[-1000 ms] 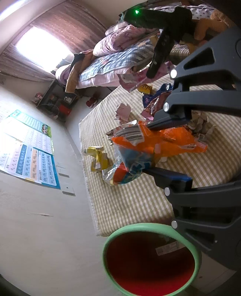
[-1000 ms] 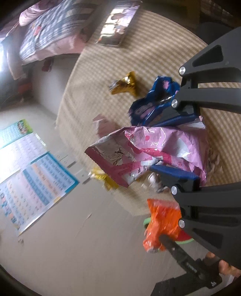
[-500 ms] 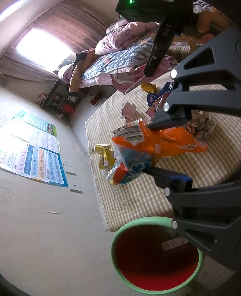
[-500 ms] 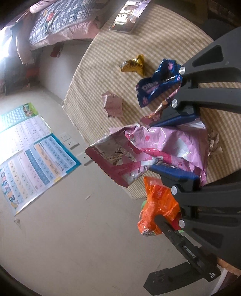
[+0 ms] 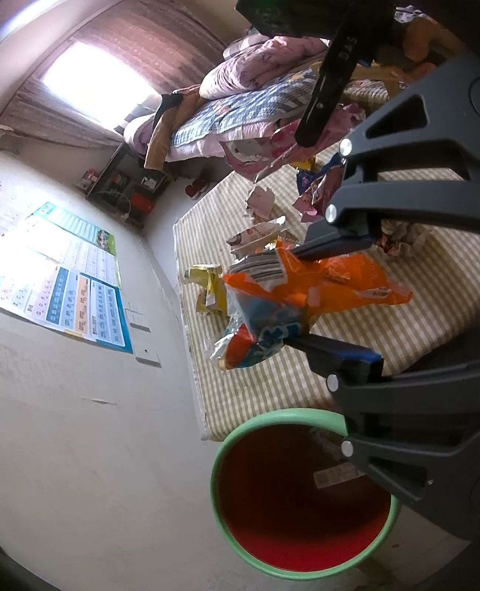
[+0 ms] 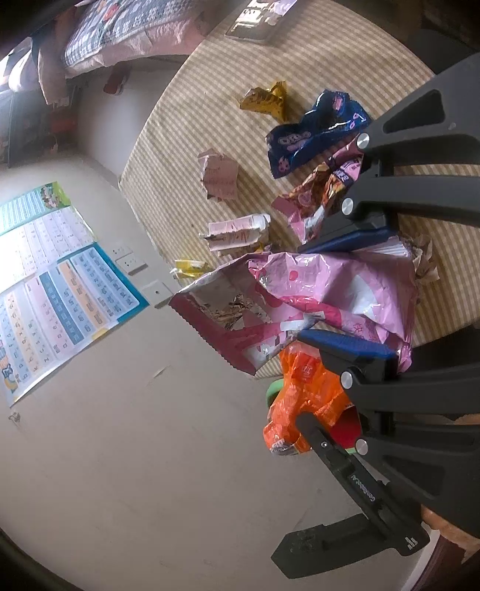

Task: Collect trash
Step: 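Carry both bags over the red bin and open both grippers to drop them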

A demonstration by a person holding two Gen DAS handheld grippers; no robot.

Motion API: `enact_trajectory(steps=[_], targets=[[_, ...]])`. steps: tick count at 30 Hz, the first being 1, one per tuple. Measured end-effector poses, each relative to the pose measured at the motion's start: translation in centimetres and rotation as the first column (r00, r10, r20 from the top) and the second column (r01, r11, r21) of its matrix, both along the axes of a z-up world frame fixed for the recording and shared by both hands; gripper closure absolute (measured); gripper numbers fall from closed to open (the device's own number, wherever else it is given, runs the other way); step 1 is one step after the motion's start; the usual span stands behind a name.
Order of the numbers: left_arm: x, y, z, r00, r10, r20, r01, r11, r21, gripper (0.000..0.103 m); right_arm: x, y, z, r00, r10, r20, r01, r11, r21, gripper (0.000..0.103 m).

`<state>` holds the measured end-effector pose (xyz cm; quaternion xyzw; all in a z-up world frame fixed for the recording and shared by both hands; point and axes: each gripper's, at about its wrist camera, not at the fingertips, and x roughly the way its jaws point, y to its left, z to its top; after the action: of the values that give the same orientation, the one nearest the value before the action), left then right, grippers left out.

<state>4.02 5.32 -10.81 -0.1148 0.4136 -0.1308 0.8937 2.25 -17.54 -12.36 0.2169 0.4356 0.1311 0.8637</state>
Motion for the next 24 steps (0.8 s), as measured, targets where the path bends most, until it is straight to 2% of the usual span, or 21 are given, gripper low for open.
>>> enact_trajectory(steps=[24], targets=[[-0.2,1.9,-0.6,0.999,0.037,-0.015,-0.038,0.999,-0.023,0.065,0.2,2.6,-0.3,0.998,0.063,-0.014,-0.063,0.998,-0.006,0.063]])
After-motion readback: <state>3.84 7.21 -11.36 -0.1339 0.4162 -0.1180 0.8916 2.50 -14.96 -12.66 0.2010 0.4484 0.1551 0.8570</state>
